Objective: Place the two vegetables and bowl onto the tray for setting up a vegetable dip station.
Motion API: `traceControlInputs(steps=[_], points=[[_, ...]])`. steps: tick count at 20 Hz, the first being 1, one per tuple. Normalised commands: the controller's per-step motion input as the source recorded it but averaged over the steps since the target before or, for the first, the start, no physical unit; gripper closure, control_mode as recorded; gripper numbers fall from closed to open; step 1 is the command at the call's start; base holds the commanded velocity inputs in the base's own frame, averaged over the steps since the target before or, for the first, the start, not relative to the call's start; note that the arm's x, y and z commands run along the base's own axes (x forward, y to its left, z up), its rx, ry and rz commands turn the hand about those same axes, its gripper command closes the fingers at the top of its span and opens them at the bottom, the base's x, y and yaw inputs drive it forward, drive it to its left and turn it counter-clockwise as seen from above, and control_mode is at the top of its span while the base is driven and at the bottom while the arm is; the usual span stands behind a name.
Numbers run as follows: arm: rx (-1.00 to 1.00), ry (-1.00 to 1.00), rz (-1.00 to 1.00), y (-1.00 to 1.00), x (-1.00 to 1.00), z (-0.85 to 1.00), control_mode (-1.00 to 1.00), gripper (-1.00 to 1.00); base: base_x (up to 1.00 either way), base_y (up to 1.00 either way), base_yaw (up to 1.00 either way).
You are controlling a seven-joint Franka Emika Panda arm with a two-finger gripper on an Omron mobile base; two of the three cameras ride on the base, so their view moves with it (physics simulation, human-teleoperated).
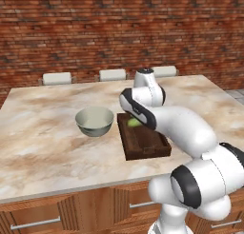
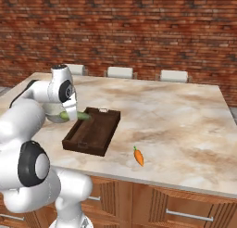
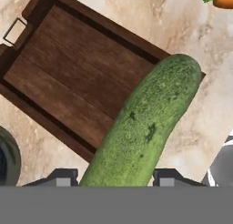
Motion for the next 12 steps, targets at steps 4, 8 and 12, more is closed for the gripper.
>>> traceControlInputs(steps=[4,8,12], points=[[0.00,0.00,0.00,-0.14,0.60,0.00,-1.00,1.00,0.00,0.00,0.00],[0.00,0.00,0.00,-0.18,0.63,0.00,-1.00,1.00,0.00,0.00,0.00],[0.00,0.00,0.00,-0.26,0.59,0.00,-1.00,1.00,0.00,0.00,0.00]])
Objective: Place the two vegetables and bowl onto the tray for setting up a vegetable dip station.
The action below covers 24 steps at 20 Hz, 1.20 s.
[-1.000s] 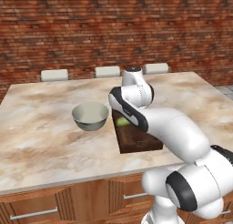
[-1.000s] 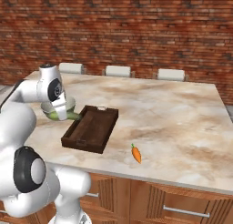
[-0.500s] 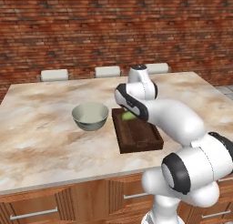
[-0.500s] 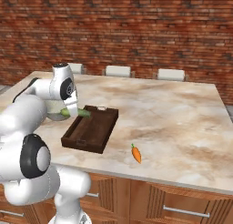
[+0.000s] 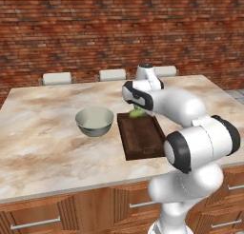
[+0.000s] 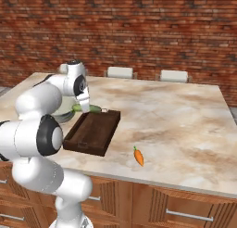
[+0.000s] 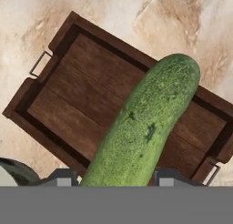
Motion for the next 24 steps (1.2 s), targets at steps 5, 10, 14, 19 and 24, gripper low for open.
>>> traceControlInputs(steps=[5,10,14,19,24], points=[[0.00,0.00,0.00,-0.07,0.50,-0.02,-1.00,1.00,0.00,0.00,0.00],[0.00,0.00,-0.06,-0.07,0.33,-0.11,-1.00,1.00,0.00,0.00,0.00],[0.00,0.00,-0.11,-0.18,0.26,-0.16,-1.00,1.00,0.00,0.00,0.00],[0.00,0.00,-0.12,-0.10,0.23,-0.27,-1.00,1.00,0.00,0.00,0.00],[0.00,-0.02,-0.06,-0.01,0.26,-0.30,-1.00,1.00,0.00,0.00,0.00]])
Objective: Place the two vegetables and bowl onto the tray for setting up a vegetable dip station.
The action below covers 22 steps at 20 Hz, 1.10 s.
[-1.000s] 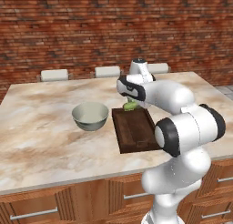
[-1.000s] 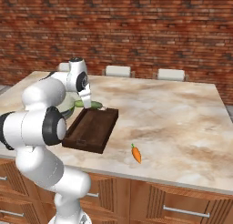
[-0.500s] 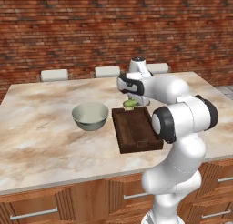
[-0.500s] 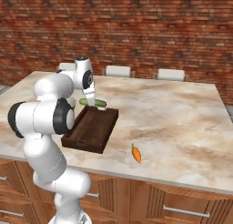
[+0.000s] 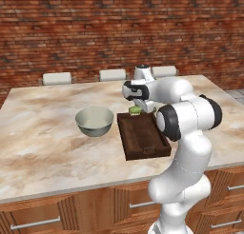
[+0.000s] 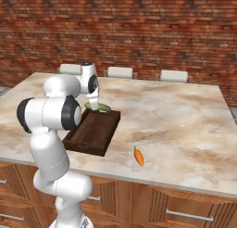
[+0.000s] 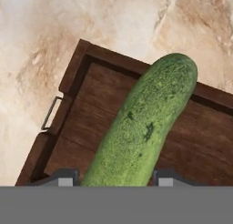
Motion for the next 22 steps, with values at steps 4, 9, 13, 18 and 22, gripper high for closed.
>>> traceControlInputs(steps=[4,9,13,18,22], points=[[0.00,-0.05,0.00,0.00,0.26,-0.29,-1.00,1.00,0.00,0.00,0.00],[0.00,-0.03,0.00,0.00,0.21,-0.31,-1.00,1.00,0.00,0.00,0.00],[0.00,-0.03,0.00,0.00,0.18,-0.29,-1.00,1.00,0.00,0.00,0.00],[0.00,0.00,0.00,0.00,0.21,-0.13,-1.00,1.00,0.00,0.00,0.00],[0.00,0.00,0.00,0.00,0.29,-0.10,-1.00,1.00,0.00,0.00,0.00]])
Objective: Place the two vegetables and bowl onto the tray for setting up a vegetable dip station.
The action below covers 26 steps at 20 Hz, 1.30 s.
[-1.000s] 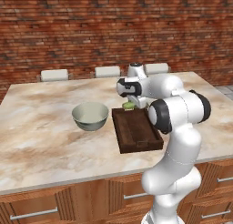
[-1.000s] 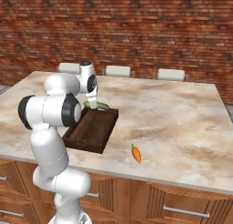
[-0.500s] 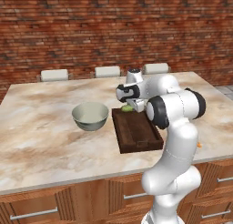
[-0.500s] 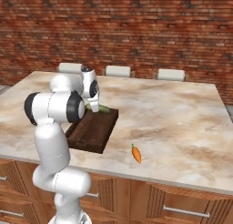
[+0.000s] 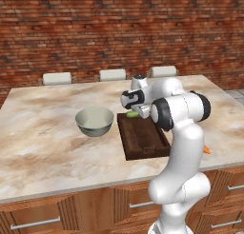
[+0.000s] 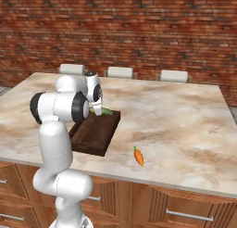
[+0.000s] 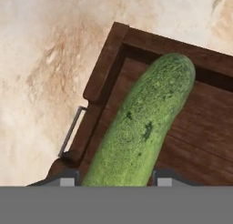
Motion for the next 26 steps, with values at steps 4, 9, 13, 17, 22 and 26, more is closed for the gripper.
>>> traceControlInputs(steps=[4,9,13,17,22,26], points=[[0.00,0.00,0.00,0.00,0.33,-0.09,-1.00,1.00,0.00,0.00,0.00],[0.00,0.00,0.00,0.00,0.22,-0.14,-1.00,1.00,0.00,0.00,0.00],[0.00,0.00,0.00,0.00,0.05,-0.21,-1.00,1.00,0.00,0.00,0.00],[0.00,0.00,0.00,0.00,0.03,-0.21,-1.00,1.00,0.00,0.00,0.00],[0.00,0.00,0.00,0.00,0.00,-0.14,-1.00,1.00,0.00,0.00,0.00],[0.00,0.00,0.00,0.00,0.00,-0.08,-1.00,1.00,0.00,0.00,0.00]])
